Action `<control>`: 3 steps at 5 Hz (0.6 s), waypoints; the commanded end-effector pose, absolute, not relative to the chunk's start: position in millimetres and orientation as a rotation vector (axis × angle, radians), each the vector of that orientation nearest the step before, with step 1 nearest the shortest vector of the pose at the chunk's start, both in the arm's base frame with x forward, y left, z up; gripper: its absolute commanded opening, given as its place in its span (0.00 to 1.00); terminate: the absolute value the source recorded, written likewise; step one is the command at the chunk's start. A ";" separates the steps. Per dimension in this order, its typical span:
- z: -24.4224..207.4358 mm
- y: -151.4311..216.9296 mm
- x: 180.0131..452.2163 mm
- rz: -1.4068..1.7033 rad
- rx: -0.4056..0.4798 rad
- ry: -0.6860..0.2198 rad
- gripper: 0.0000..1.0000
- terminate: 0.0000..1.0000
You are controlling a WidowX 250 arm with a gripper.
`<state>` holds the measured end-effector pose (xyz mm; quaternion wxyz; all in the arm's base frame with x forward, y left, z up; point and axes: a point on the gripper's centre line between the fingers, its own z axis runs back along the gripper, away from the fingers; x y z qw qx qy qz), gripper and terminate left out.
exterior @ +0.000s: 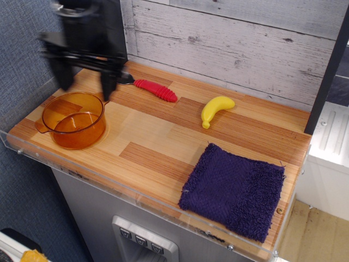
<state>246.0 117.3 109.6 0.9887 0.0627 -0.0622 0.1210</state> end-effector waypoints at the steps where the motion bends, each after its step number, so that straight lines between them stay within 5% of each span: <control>1: 114.9 133.6 215.9 0.279 0.138 -0.173 1.00 0.00; 2: 114.9 133.6 215.9 0.279 0.138 -0.173 1.00 0.00; 3: 114.9 133.6 215.9 0.279 0.138 -0.173 1.00 1.00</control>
